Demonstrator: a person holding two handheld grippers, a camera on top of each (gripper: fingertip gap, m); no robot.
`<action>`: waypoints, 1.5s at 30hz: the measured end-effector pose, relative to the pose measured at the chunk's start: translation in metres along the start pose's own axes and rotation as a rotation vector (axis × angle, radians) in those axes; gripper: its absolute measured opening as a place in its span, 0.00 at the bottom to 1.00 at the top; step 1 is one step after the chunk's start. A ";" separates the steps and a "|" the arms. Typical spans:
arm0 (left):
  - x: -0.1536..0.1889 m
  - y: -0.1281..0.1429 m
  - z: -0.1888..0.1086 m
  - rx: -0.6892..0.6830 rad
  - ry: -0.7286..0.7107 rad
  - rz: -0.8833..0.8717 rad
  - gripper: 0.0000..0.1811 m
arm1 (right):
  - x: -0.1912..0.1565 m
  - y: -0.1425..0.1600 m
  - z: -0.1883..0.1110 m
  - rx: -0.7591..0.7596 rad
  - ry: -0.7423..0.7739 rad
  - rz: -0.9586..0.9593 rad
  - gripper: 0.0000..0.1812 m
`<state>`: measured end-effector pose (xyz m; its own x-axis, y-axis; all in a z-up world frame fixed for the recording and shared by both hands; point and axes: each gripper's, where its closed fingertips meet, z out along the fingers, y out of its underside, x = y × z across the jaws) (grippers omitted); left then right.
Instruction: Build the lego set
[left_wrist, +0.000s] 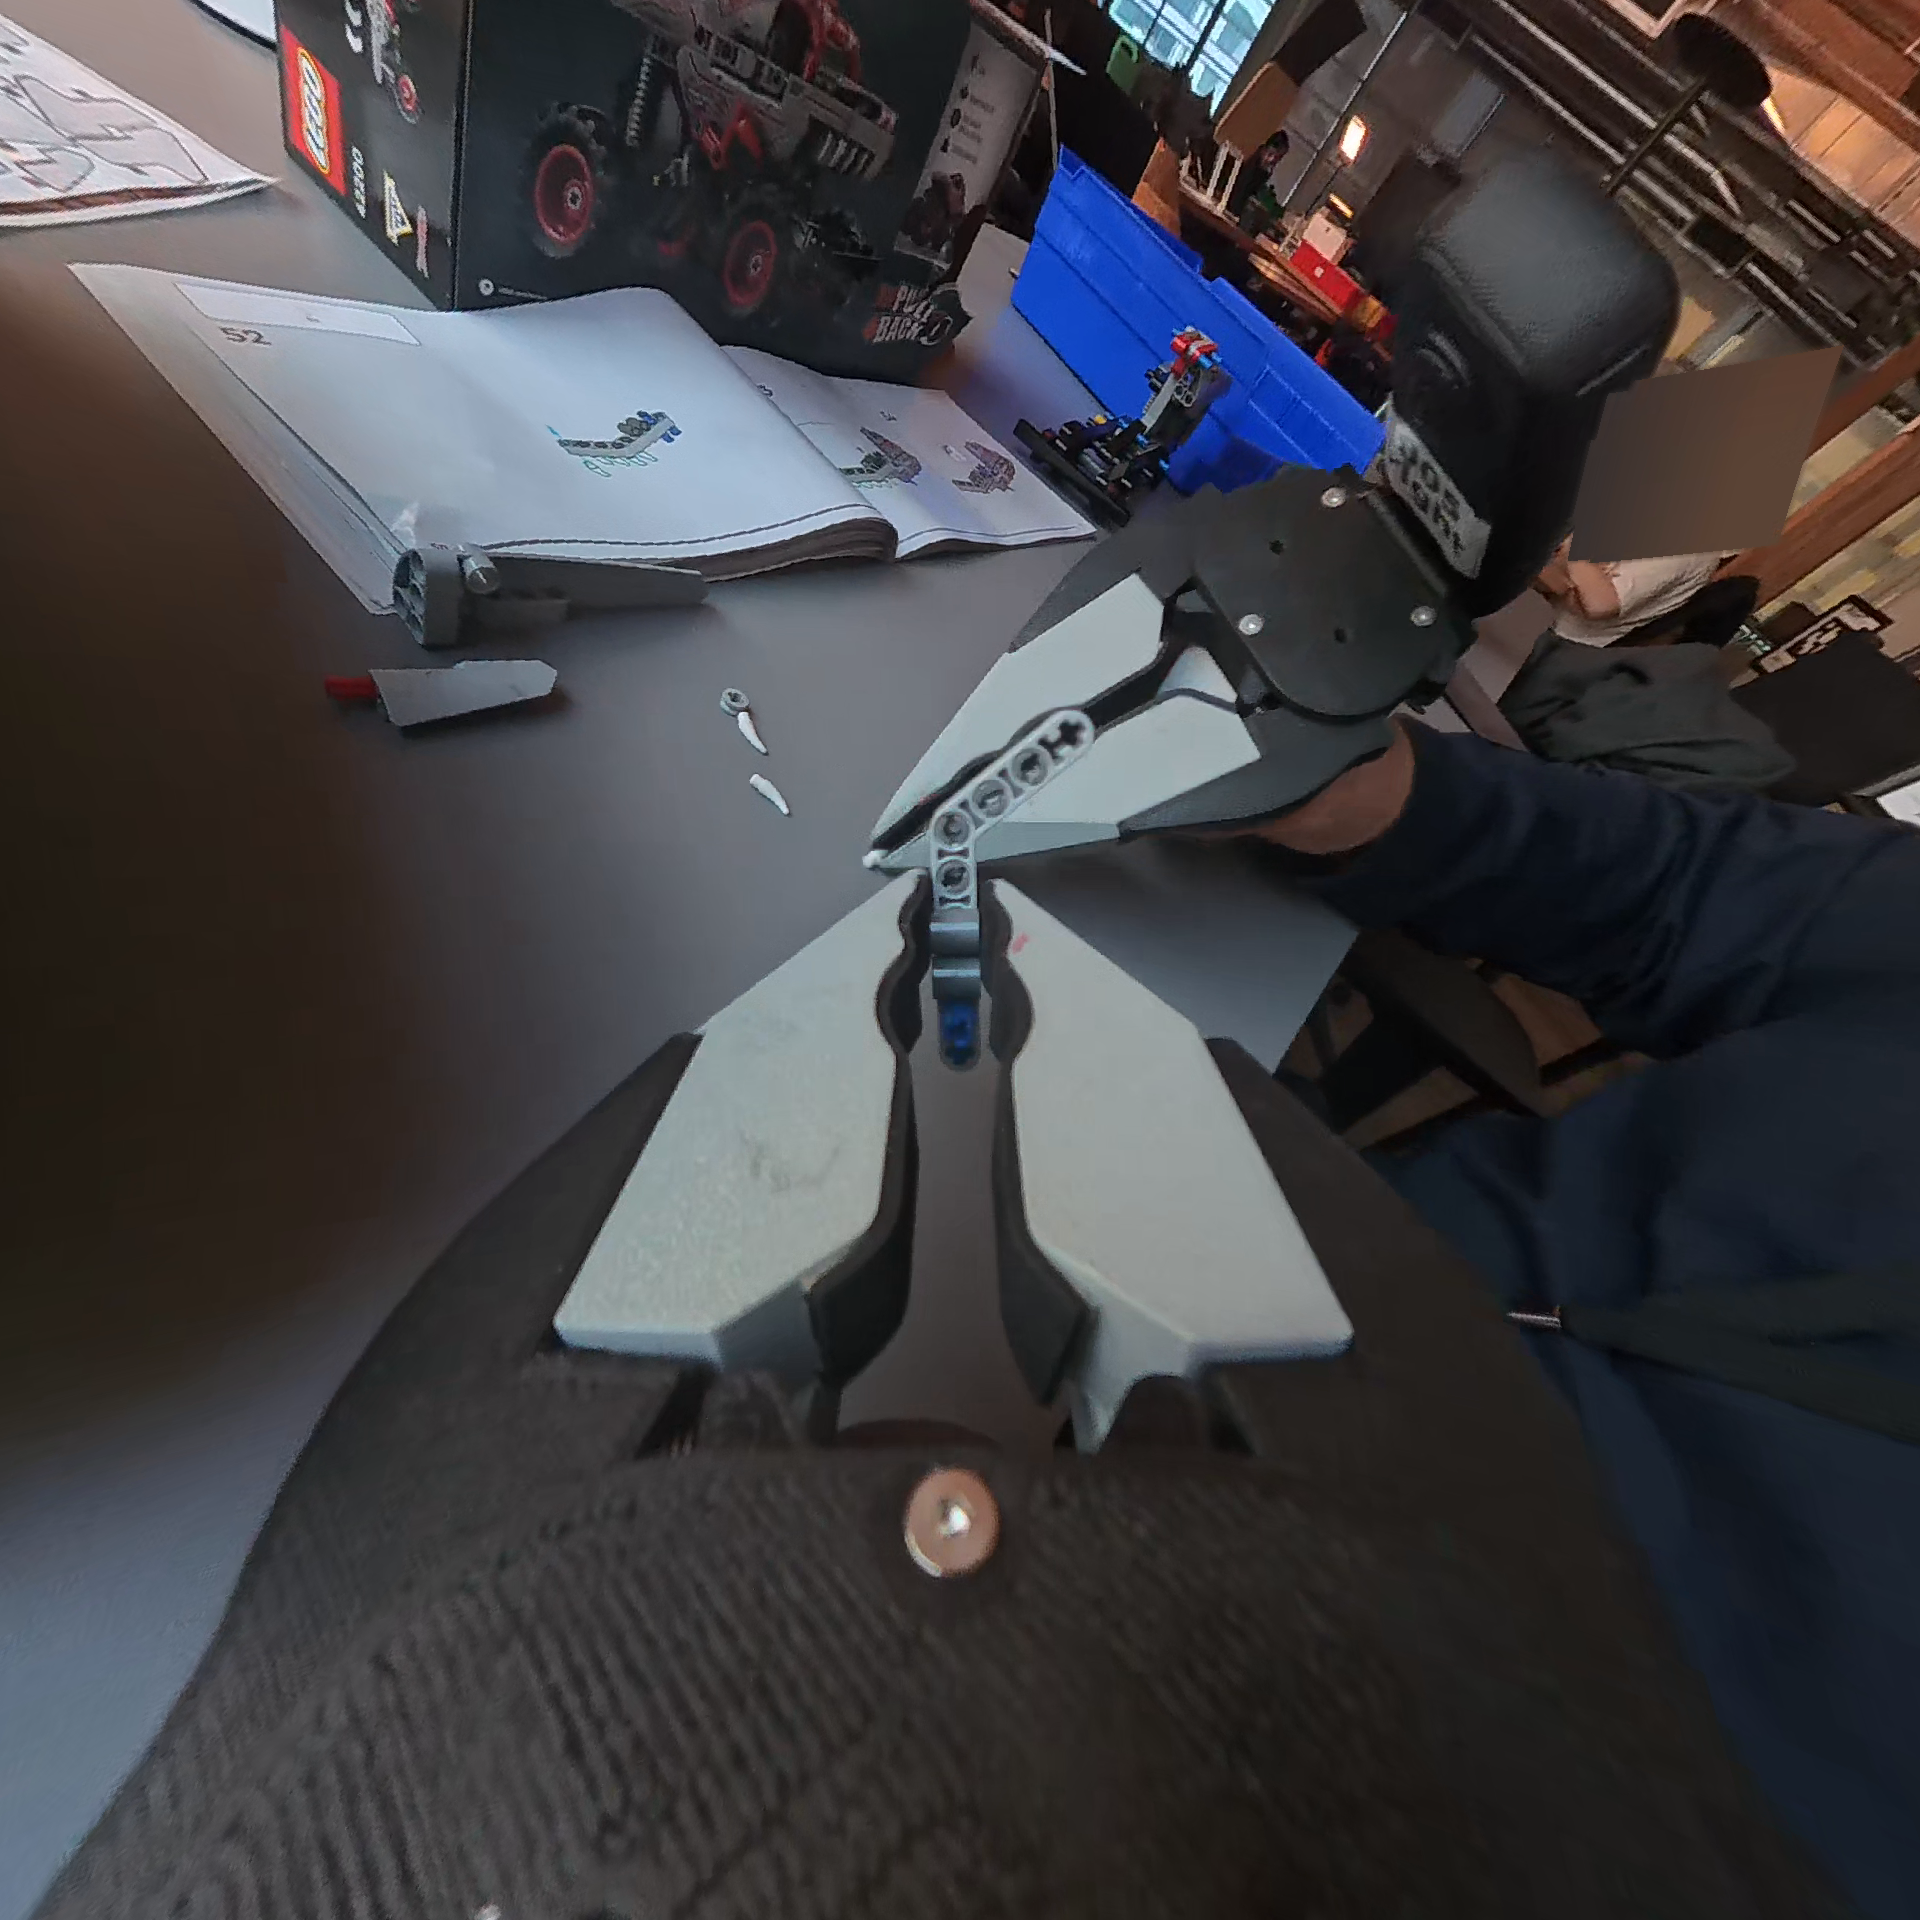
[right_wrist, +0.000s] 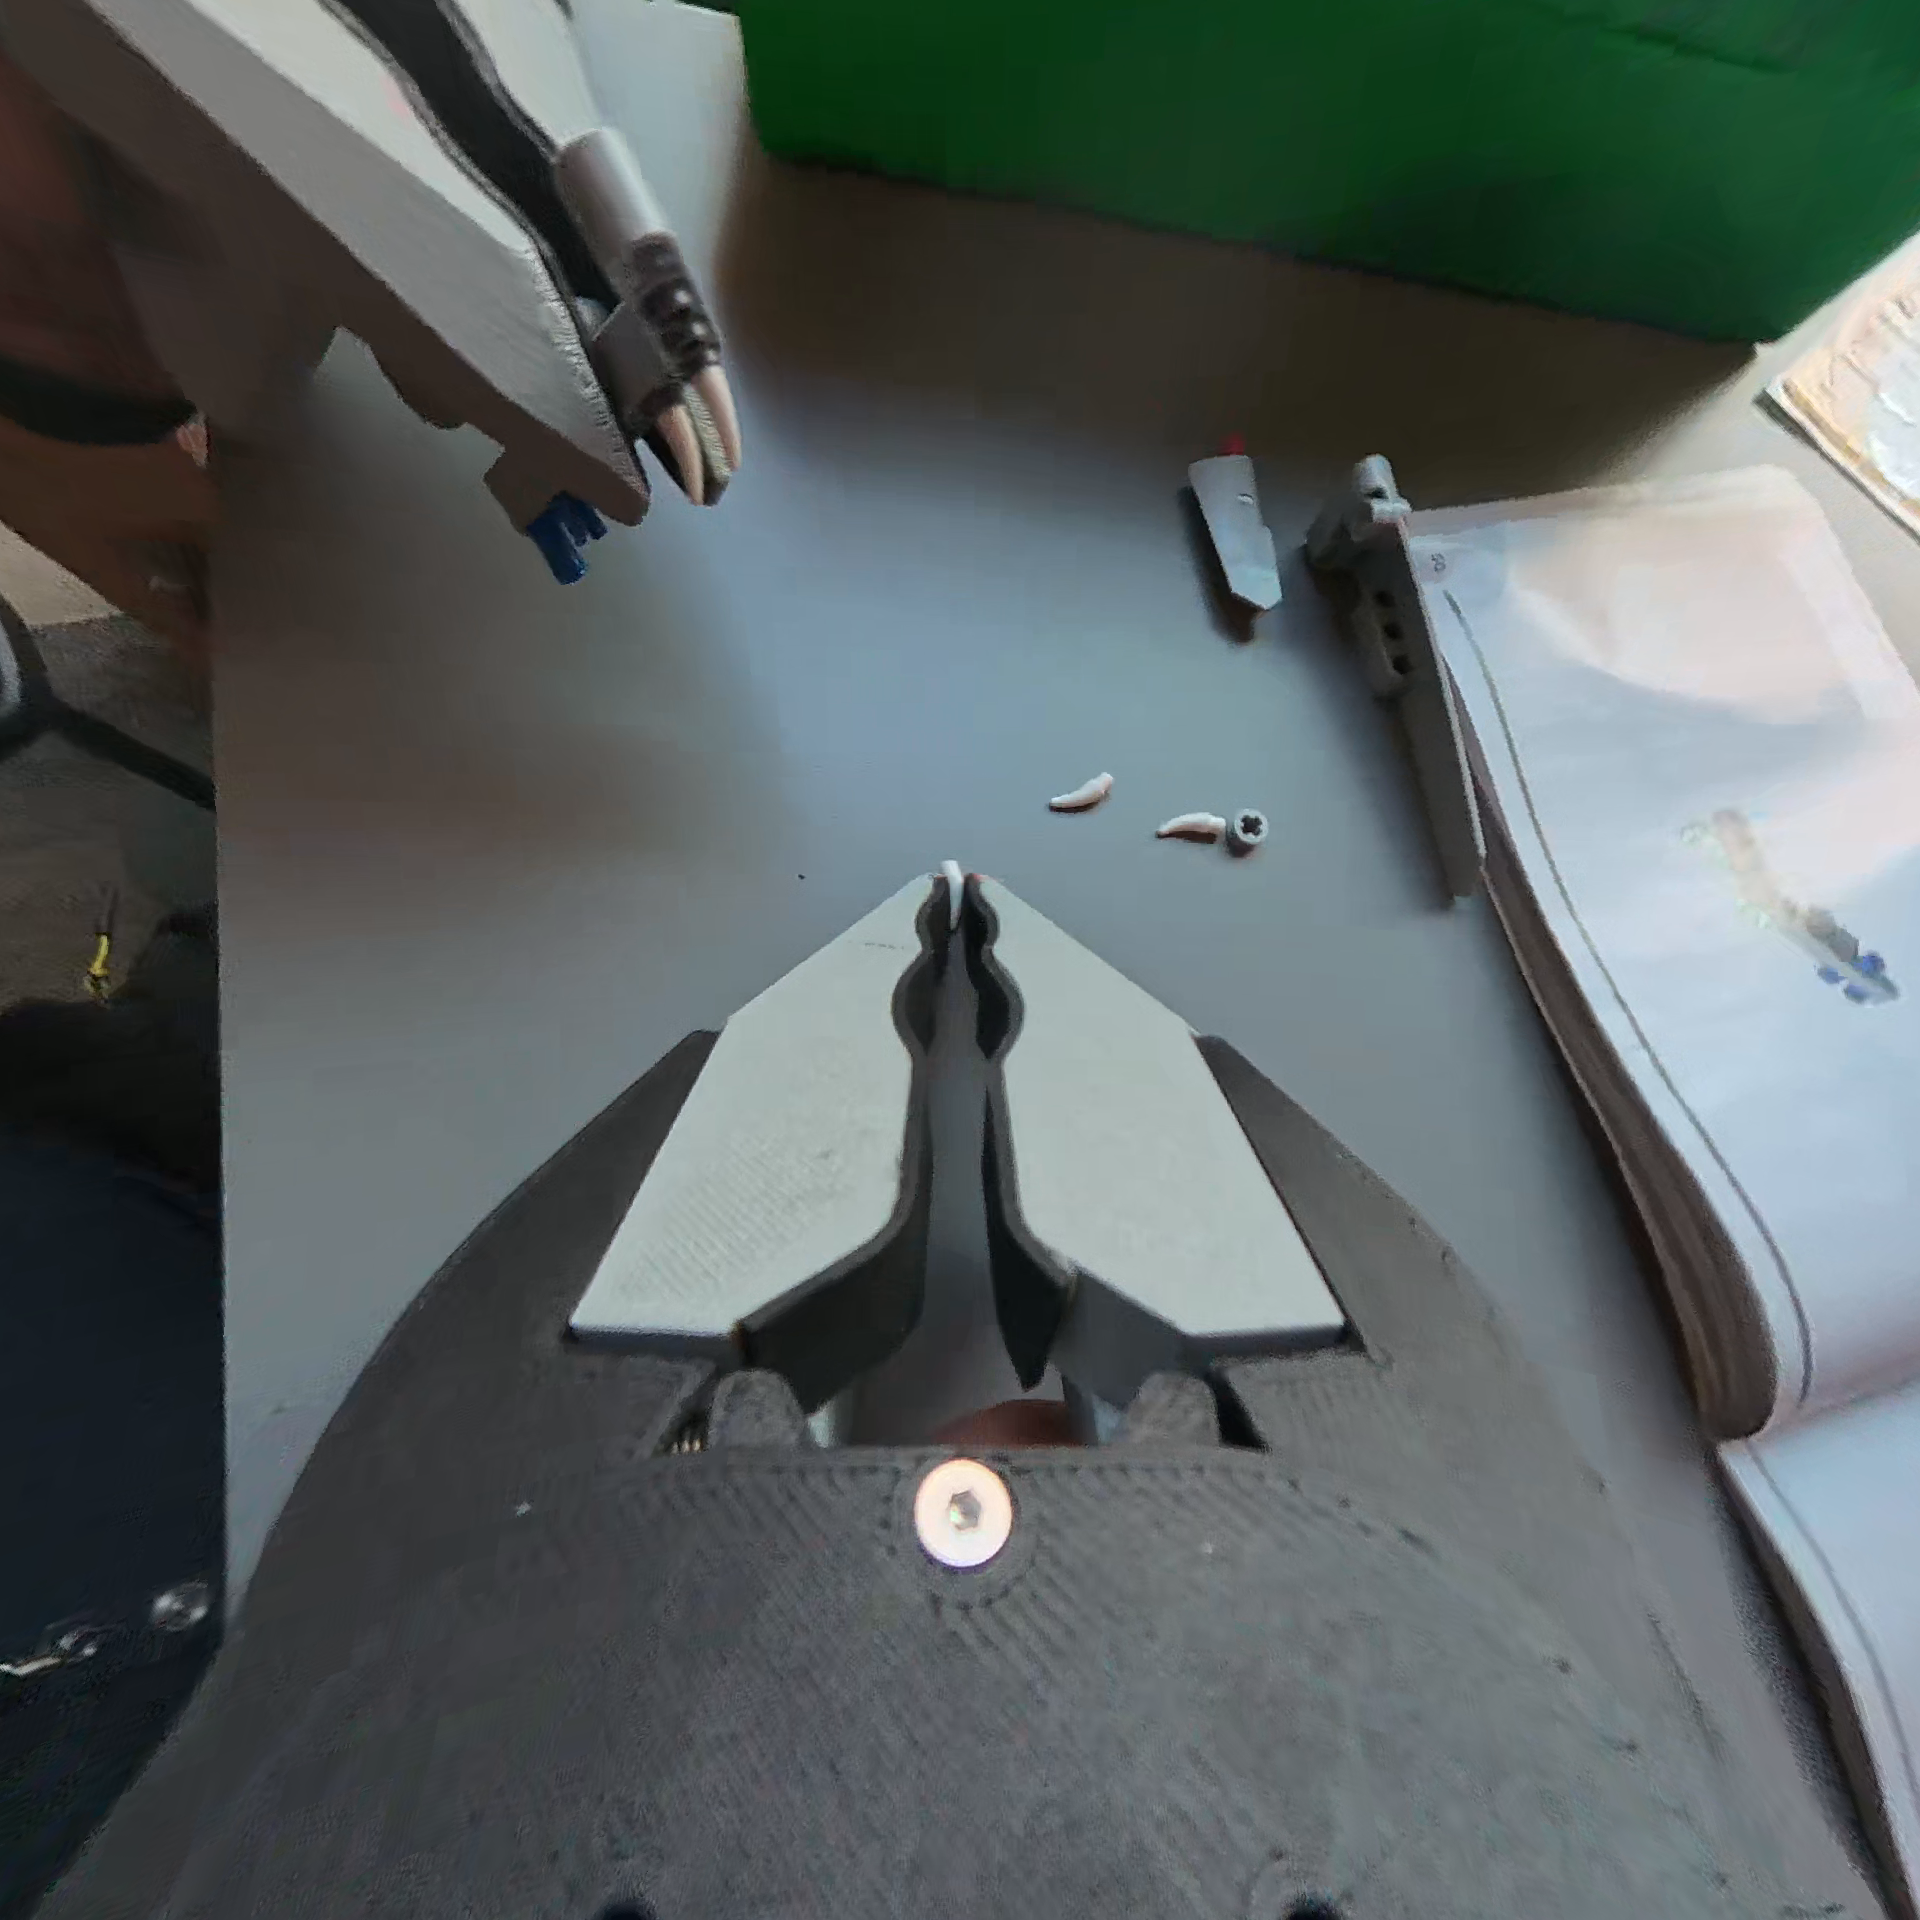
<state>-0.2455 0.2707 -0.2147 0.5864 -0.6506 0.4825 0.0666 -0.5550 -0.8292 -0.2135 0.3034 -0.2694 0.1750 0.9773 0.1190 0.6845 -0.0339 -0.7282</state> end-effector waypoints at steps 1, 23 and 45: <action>0.000 0.000 0.000 0.000 0.007 -0.008 0.03 | 0.000 0.000 0.000 0.003 -0.013 -0.031 0.00; -0.001 0.003 0.001 -0.014 0.008 -0.021 0.03 | -0.002 0.002 -0.009 0.051 -0.230 -0.092 0.00; 0.006 0.036 0.068 -0.419 0.111 -0.269 0.03 | 0.004 0.031 -0.061 0.108 -0.166 -0.199 0.00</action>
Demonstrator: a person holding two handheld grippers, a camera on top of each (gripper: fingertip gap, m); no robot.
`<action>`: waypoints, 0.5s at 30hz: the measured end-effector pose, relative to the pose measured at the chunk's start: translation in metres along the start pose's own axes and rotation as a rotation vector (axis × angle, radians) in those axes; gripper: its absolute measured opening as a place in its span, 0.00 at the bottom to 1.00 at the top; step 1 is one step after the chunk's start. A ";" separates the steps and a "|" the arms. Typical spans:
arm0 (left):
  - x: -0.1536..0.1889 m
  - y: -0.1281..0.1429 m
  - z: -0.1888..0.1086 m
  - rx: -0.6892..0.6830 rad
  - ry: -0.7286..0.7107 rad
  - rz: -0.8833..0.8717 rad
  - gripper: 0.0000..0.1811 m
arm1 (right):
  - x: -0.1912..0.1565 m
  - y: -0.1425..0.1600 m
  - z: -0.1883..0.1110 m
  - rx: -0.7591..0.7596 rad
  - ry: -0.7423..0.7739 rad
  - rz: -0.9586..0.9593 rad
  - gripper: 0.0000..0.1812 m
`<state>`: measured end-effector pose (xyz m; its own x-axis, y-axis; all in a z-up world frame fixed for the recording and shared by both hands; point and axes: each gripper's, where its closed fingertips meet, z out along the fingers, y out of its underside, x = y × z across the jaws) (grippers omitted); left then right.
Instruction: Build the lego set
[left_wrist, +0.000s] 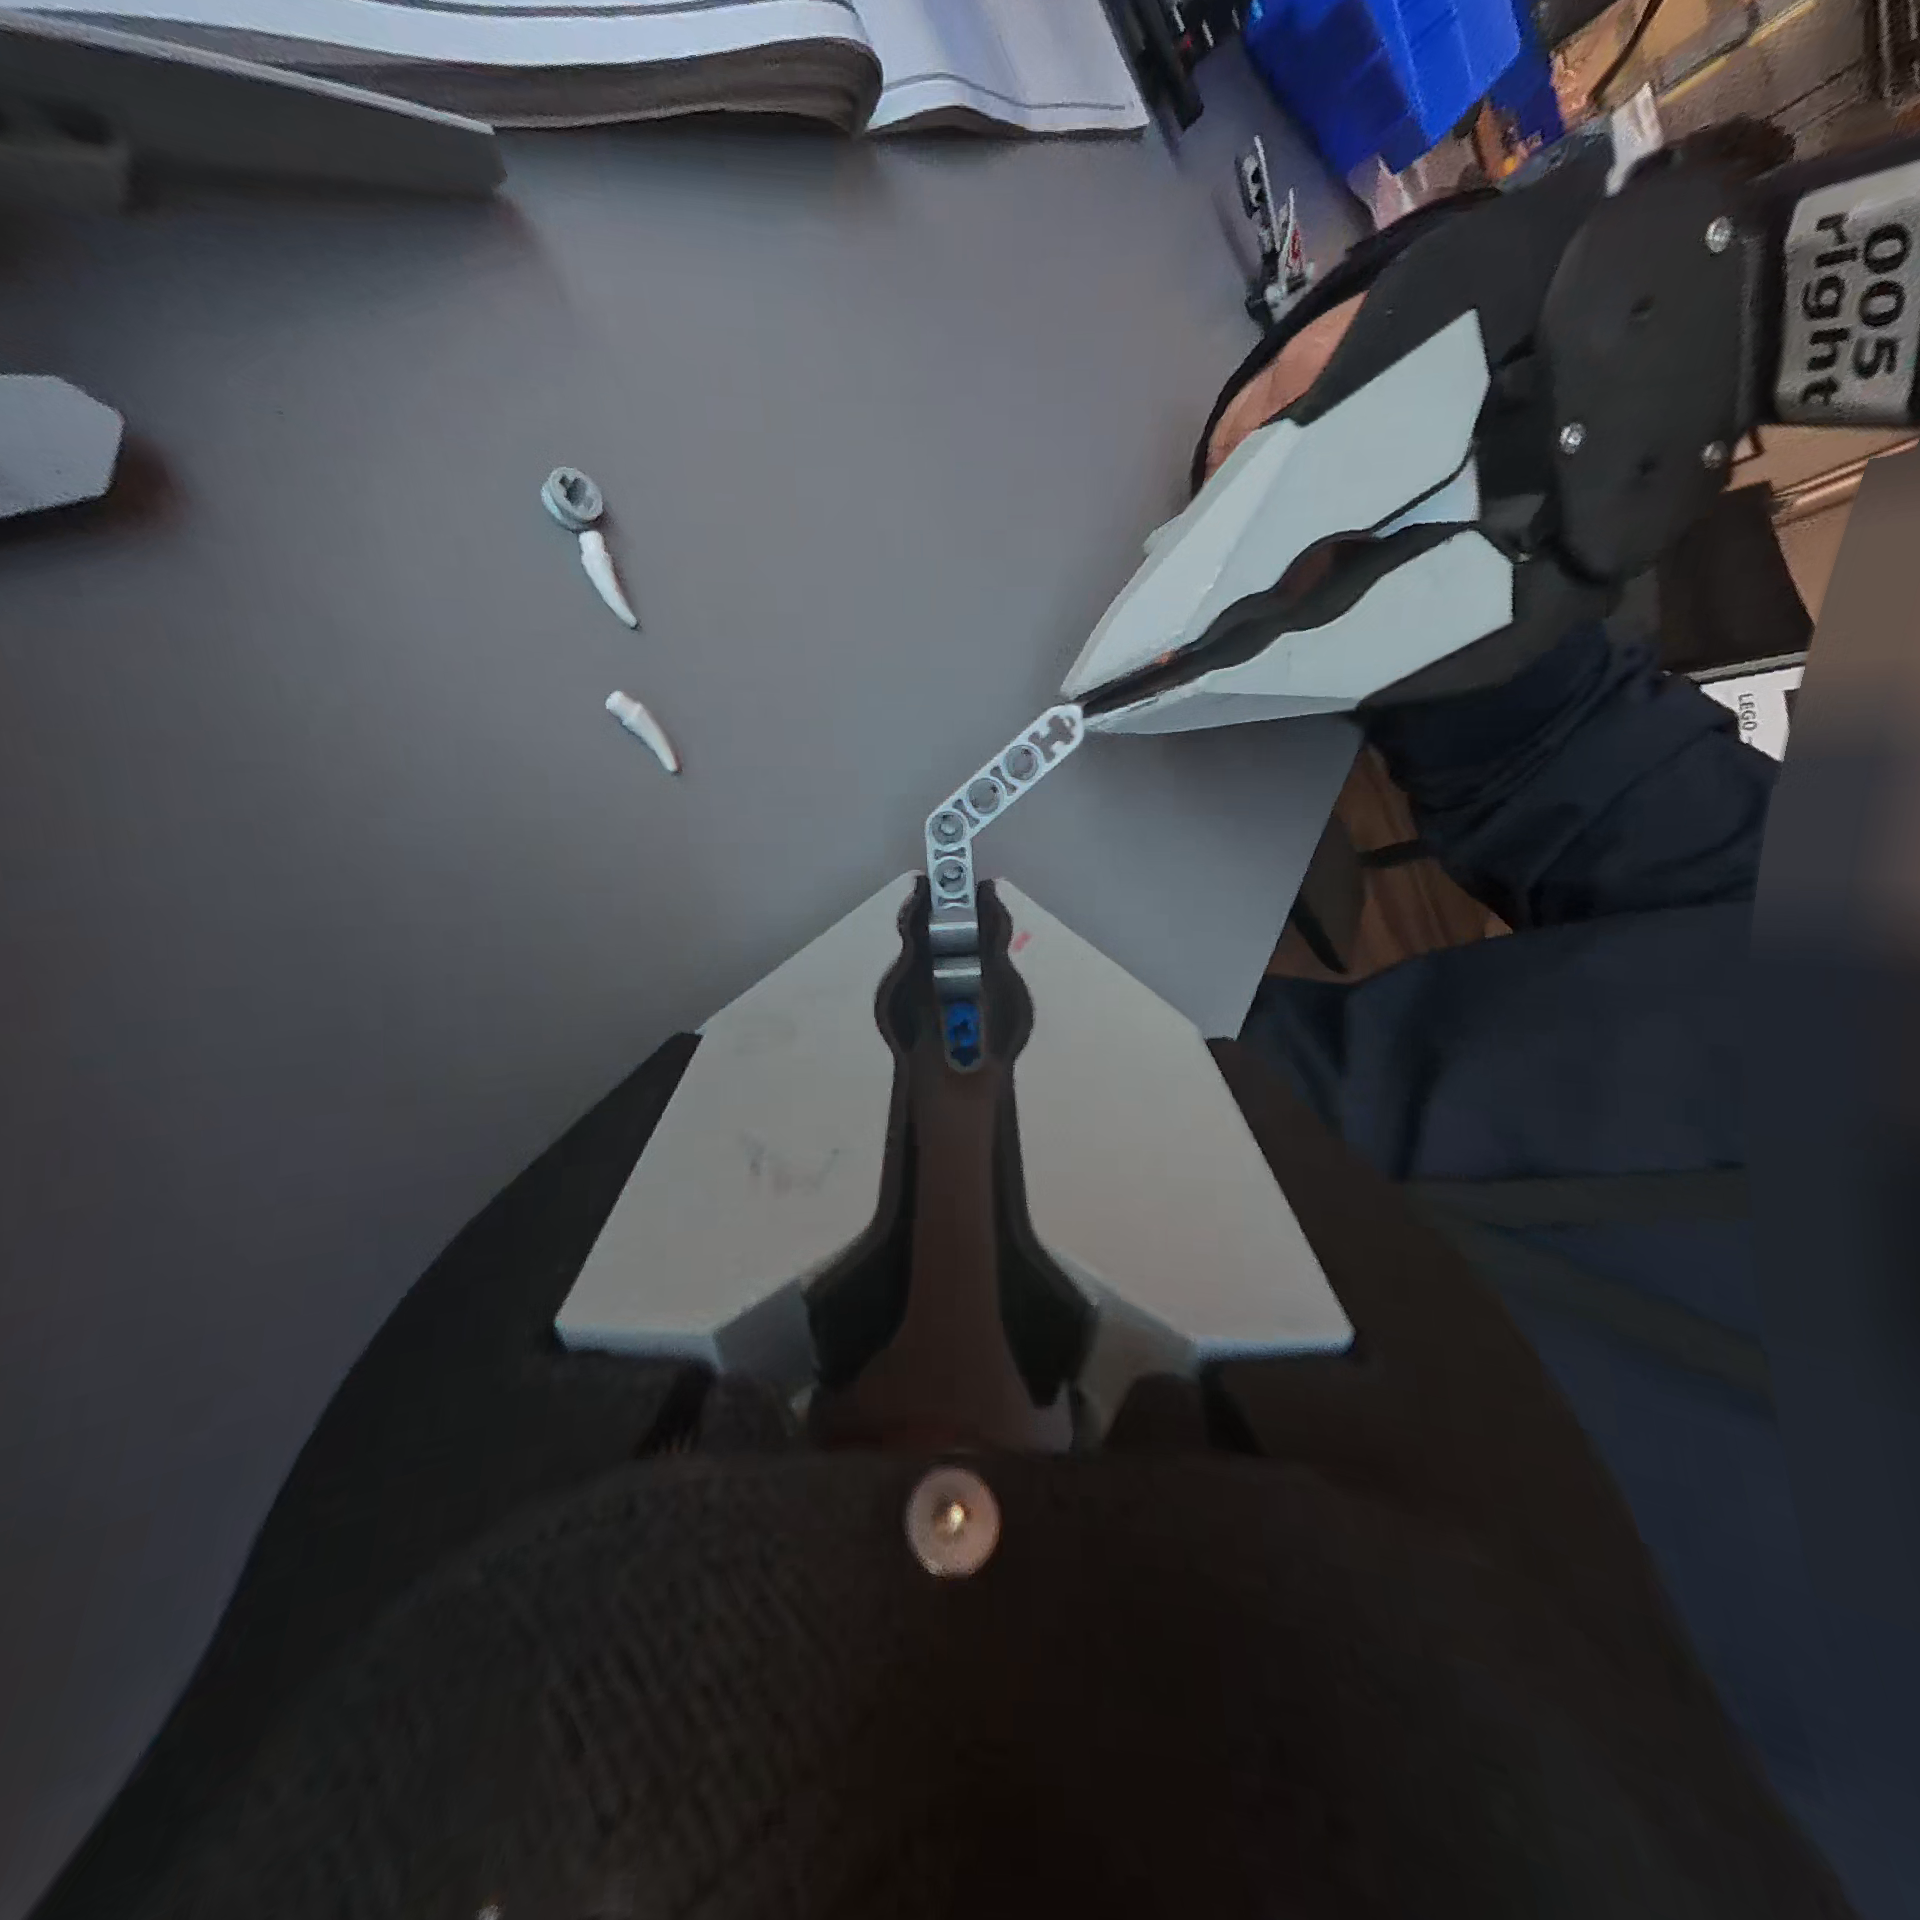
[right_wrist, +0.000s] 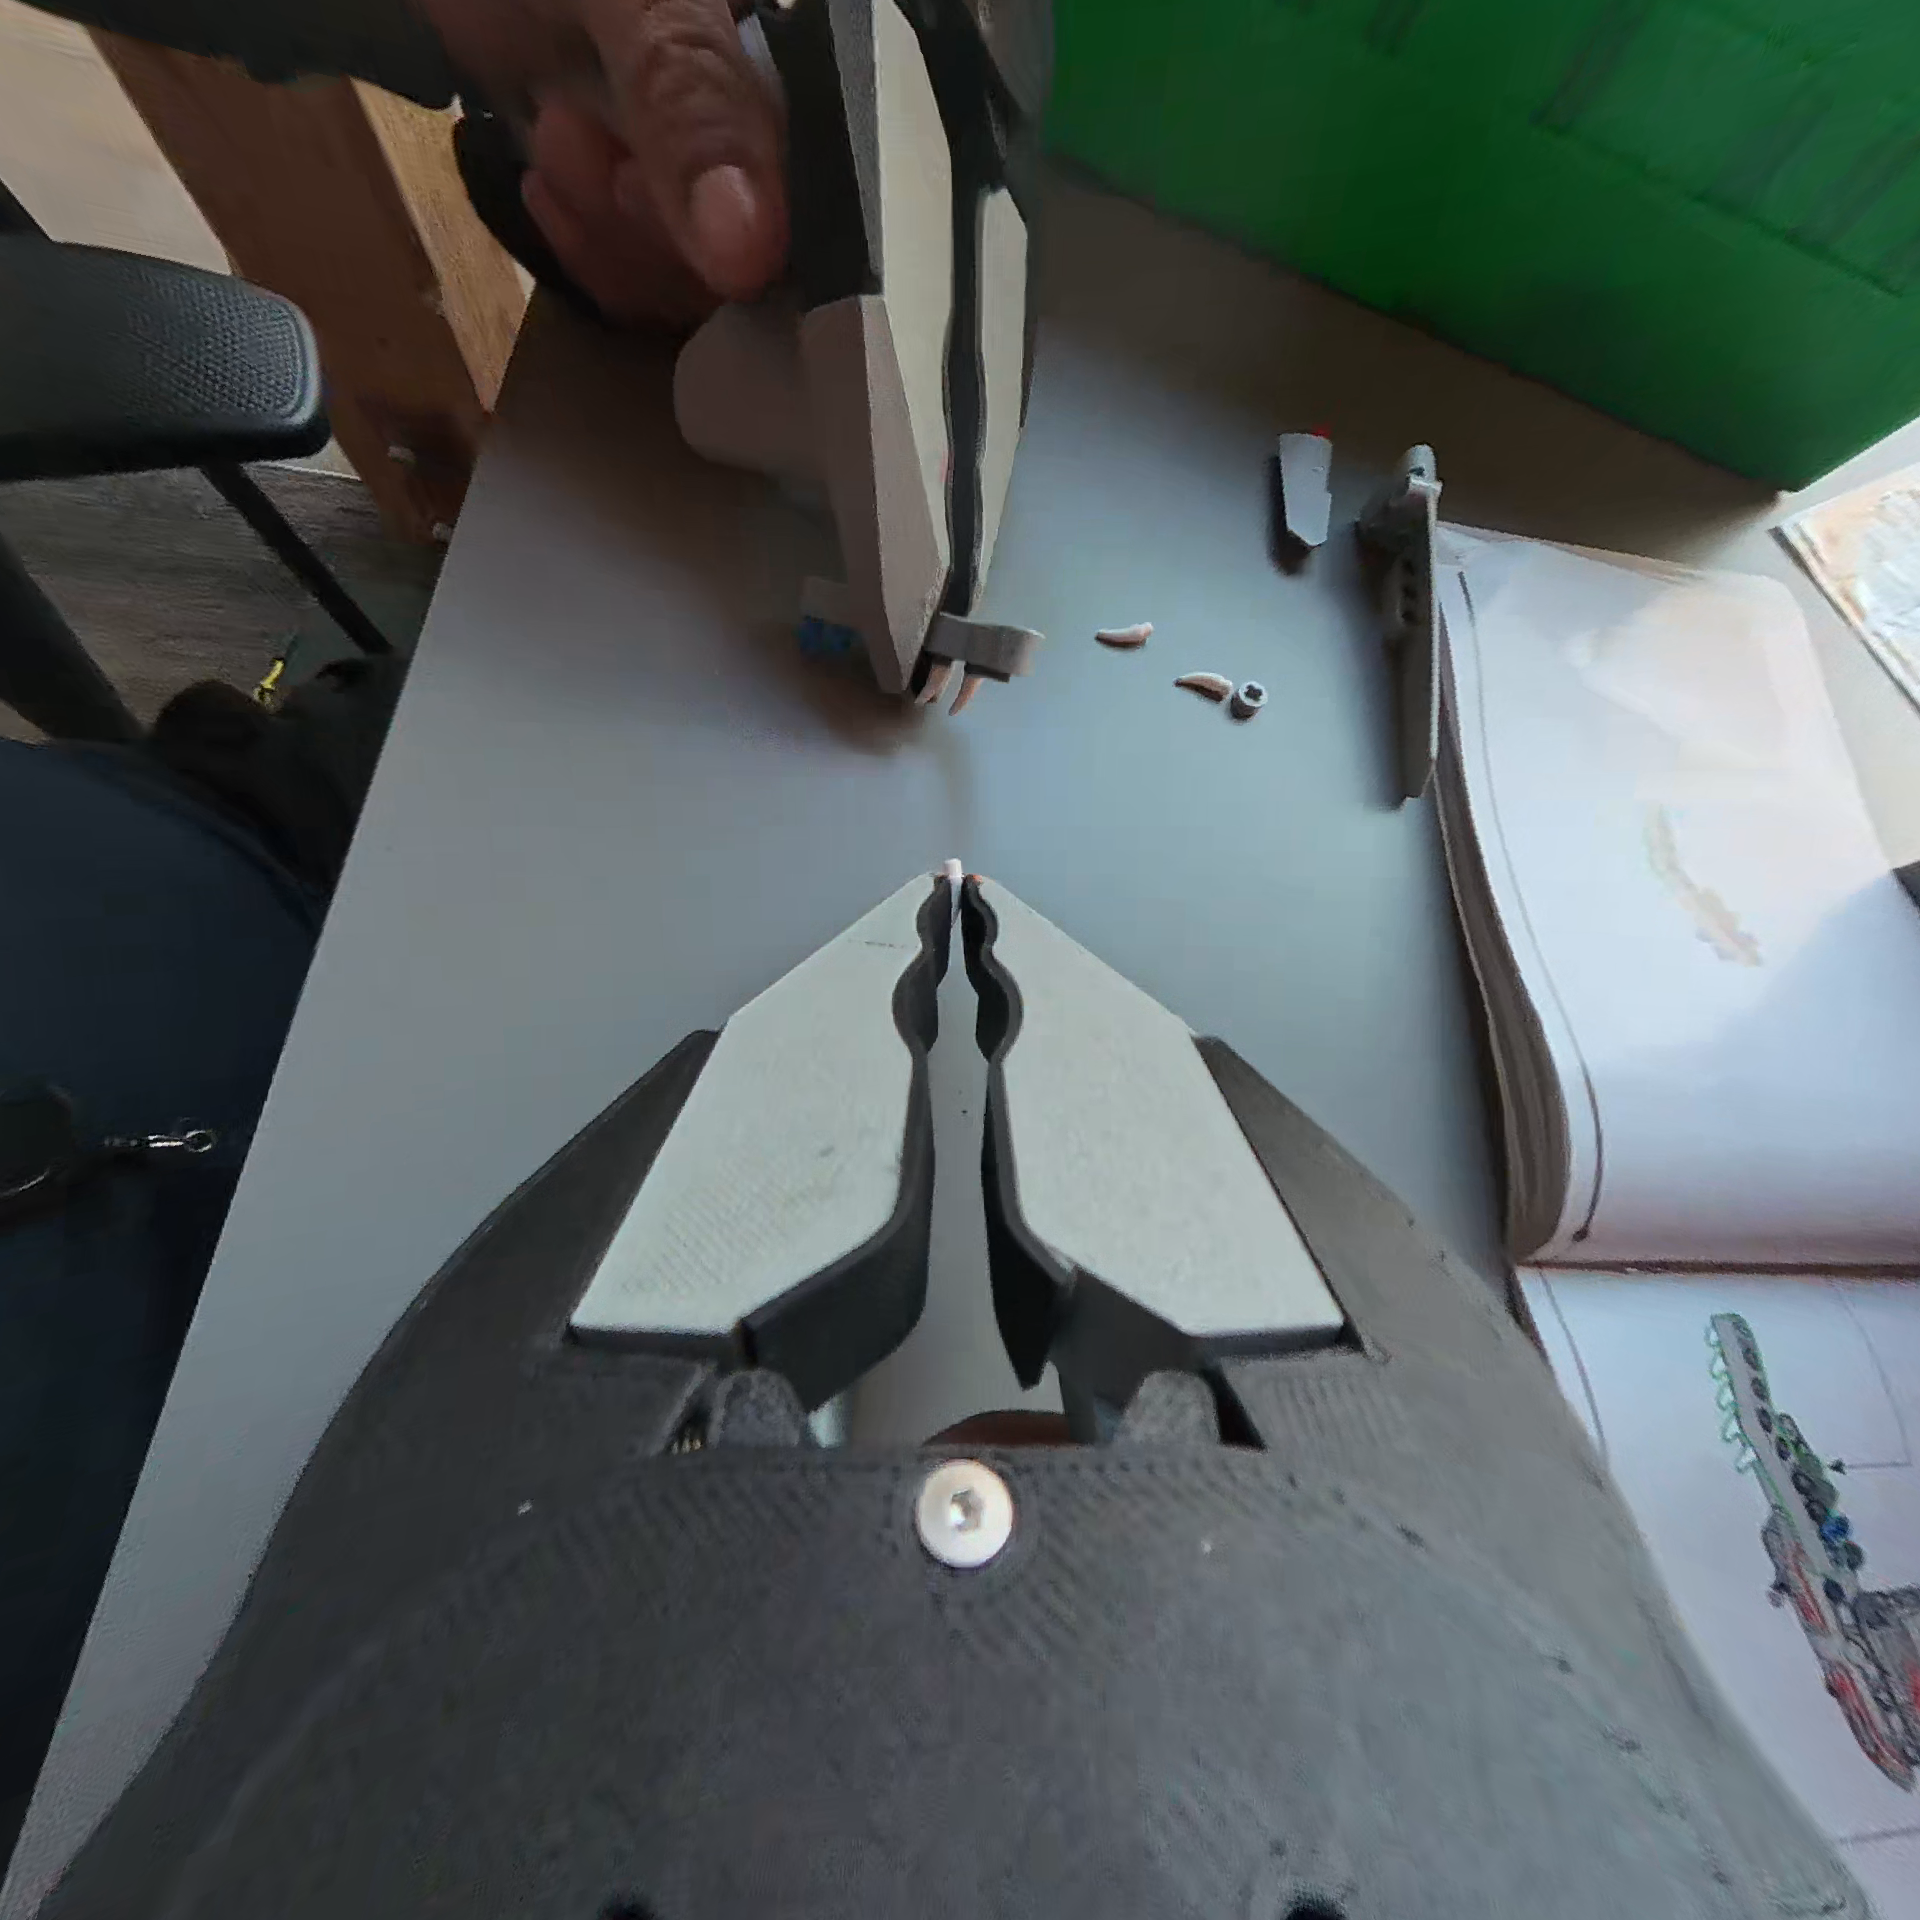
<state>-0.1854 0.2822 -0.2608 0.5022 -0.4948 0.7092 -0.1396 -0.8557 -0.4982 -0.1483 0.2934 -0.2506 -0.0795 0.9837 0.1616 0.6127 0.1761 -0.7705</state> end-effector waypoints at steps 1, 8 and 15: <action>0.002 -0.001 0.003 -0.005 0.013 -0.012 0.03 | 0.001 -0.003 -0.002 0.022 0.019 -0.012 0.00; 0.012 -0.017 0.018 0.053 0.074 -0.066 0.03 | -0.002 -0.026 -0.013 0.154 0.135 -0.114 0.00; 0.018 -0.015 0.025 0.050 0.064 -0.017 0.03 | 0.002 -0.025 0.000 0.111 0.186 -0.102 0.00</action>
<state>-0.1526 0.2898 -0.2529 0.4483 -0.4903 0.7474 -0.0875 -0.8562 -0.5092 -0.1637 0.2912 -0.2304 0.0162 0.9385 0.3449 0.5177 0.2873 -0.8059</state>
